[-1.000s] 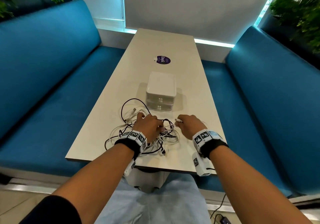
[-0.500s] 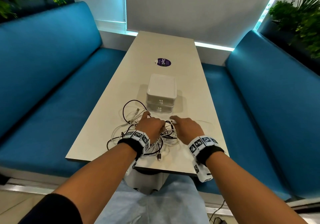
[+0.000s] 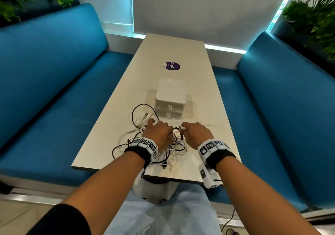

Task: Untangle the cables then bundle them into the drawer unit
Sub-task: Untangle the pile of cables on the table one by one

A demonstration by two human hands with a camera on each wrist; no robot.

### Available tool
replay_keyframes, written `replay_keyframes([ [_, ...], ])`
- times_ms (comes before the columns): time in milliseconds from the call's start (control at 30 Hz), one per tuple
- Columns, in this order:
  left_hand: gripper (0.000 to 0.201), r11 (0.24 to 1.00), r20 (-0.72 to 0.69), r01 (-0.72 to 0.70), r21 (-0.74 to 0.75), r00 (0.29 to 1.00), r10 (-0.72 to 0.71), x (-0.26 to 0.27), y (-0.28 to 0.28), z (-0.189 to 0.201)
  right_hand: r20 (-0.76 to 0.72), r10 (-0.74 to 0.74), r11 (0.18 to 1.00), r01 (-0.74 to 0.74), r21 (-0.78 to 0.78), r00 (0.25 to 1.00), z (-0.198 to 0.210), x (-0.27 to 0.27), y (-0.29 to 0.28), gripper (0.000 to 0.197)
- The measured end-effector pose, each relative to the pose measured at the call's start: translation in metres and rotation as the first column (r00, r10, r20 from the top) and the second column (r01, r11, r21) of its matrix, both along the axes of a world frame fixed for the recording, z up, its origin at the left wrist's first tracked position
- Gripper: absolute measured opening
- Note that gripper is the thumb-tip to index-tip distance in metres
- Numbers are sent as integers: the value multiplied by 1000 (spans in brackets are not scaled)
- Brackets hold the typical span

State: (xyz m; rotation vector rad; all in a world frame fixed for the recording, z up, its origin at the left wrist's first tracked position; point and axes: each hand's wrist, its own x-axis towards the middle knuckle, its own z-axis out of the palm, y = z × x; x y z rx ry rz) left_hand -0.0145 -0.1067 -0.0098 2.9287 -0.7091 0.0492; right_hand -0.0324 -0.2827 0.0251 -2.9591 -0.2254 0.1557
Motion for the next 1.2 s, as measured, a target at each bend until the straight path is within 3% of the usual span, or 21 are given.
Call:
replay_keyframes([
  [100,18,999,-61,-23,-47,998,20,1,3,4,-40,-55,998,56,28,998,2,1,-10,25],
  [267,18,999,-5,-1,-52,1000,1,-2,-4,7,-46,-102,993,104,46,994,0,0,-12,24],
  [400,16,999,6,25,-34,1000,-25,0,-7,8,-35,-54,996,56,65,998,-4,-4,-4,22],
  [600,10,989,10,53,-138,999,-52,-3,-8,5,-85,3,991,8,130,996,-5,-3,7,26],
  [1000,23,980,-127,-19,-200,992,-7,-5,15,3,-75,-122,980,132,149,990,-6,1,1,21],
  [1200,38,990,-95,64,-126,993,-76,-8,7,15,20,-168,967,161,195,986,-12,-5,14,21],
])
